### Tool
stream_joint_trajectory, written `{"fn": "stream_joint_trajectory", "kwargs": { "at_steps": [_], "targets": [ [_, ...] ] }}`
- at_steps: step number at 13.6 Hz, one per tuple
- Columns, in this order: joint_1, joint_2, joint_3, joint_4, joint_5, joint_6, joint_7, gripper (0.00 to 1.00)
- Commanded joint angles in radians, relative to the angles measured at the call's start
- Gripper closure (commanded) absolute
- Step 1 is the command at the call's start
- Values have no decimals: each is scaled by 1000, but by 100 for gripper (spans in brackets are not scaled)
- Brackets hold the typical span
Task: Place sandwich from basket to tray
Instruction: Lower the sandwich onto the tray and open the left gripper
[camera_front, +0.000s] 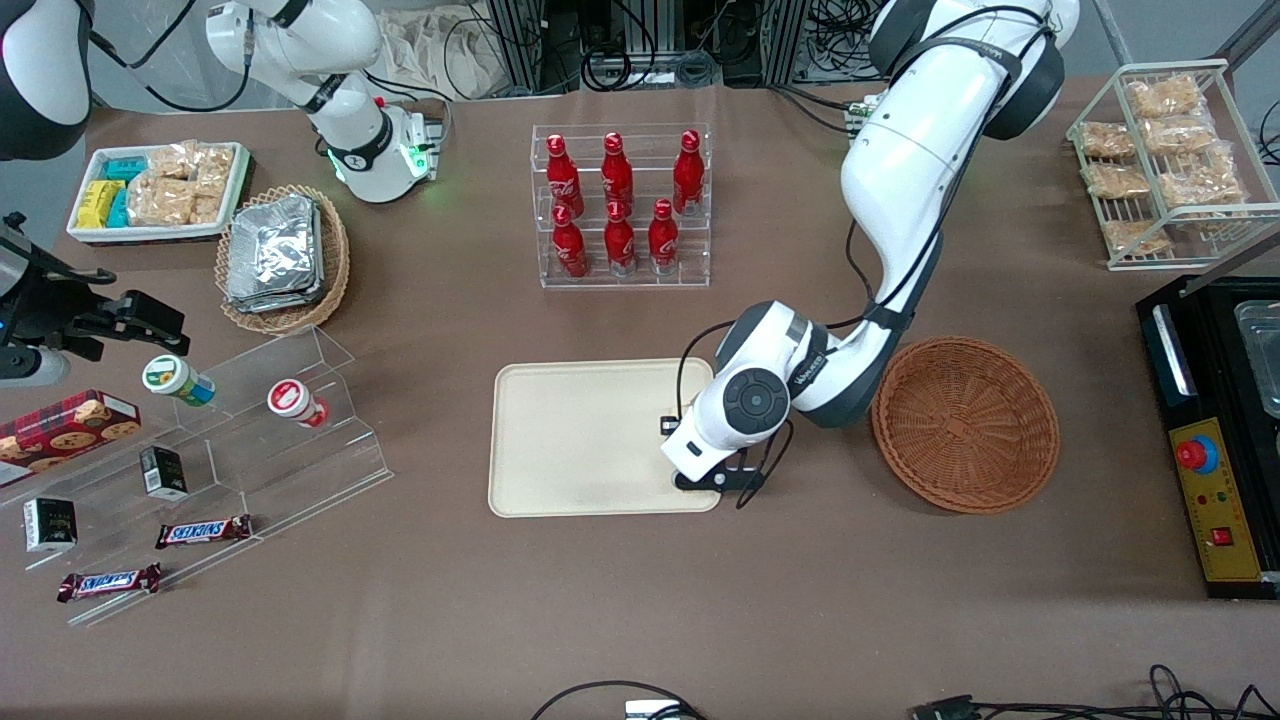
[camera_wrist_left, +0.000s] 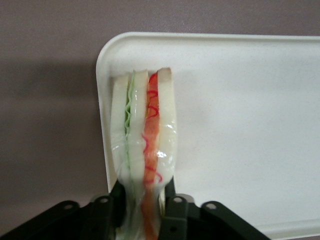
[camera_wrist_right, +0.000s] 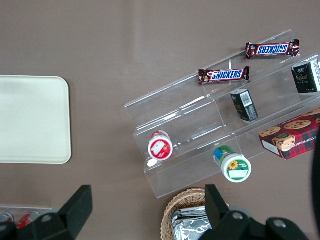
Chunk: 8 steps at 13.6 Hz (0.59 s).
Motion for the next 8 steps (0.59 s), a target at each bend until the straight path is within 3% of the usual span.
{"fn": "stream_joint_trajectory", "kwargs": {
  "at_steps": [1,4,8],
  "targets": [
    [-5,-8,9,28,6,-19,-18,0],
    [21,-82,13,39,-2,-150,-20,0],
    [169,-263,12,37,-1,-414,-3,0]
  ]
}}
